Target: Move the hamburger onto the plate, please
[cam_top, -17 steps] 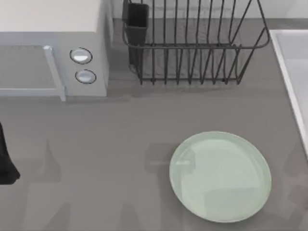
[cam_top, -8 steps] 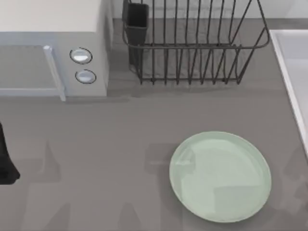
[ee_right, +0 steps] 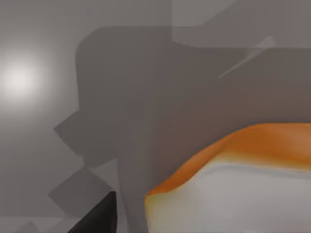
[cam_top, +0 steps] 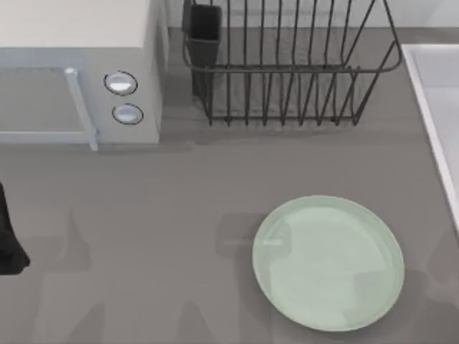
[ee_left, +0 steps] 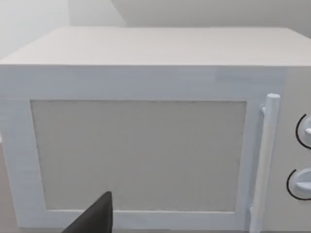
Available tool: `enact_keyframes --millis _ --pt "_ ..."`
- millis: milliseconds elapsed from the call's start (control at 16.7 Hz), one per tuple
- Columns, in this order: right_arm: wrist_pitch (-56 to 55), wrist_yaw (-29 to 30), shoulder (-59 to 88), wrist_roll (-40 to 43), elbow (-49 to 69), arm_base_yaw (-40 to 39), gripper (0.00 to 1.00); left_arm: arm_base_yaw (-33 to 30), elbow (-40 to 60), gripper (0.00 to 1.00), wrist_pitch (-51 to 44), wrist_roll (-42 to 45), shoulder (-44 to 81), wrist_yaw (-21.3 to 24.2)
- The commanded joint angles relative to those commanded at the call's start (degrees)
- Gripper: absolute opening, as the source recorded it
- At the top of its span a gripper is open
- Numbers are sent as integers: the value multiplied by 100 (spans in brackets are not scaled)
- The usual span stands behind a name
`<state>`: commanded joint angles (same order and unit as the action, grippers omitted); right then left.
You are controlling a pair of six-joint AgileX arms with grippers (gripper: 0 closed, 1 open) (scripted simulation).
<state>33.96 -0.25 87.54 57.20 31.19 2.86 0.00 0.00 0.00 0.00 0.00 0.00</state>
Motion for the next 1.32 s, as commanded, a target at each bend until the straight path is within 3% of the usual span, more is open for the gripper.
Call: enact_keyframes --millis 240,1020,1320 --pt "-33 0 20 0 -18 0 100 0 0 100 0 0 0 0" --pt "-33 0 20 0 -18 0 2 0 0 100 0 0 0 0" --pt "-33 0 20 0 -18 0 0 0 0 100 0 0 0 0"
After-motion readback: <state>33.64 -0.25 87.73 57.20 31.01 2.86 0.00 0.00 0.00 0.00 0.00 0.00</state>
